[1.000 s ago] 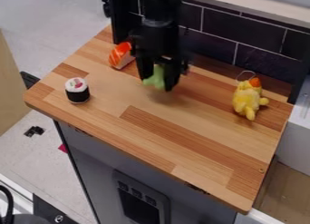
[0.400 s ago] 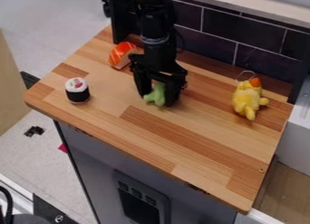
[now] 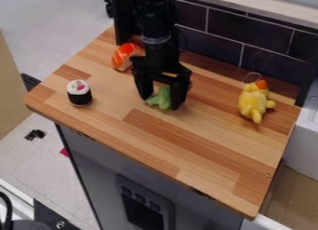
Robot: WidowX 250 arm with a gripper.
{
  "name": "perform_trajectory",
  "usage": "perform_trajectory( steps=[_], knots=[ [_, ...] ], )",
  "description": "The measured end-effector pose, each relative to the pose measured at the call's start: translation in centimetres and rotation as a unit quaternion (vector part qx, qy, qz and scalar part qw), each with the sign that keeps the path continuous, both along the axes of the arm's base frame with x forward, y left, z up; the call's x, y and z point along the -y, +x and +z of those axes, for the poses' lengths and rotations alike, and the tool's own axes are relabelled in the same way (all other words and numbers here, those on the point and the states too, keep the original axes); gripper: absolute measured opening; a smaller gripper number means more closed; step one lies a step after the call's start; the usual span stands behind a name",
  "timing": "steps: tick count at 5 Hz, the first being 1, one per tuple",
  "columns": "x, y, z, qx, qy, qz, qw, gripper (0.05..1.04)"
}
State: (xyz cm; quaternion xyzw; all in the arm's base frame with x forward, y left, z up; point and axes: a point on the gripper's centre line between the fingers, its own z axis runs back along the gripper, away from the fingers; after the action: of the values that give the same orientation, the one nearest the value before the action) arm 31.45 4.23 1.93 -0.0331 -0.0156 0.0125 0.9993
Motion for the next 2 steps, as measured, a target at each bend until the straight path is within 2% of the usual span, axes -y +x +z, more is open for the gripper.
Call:
perform_trajectory(
  steps=[1,2],
  knots=[
    [0.4,0.3,2.2,0.021,0.019,0.019,0.9994,0.999],
    [0.5,0.3,4.3,0.019,0.028,0.026,0.9991,0.999]
  ],
)
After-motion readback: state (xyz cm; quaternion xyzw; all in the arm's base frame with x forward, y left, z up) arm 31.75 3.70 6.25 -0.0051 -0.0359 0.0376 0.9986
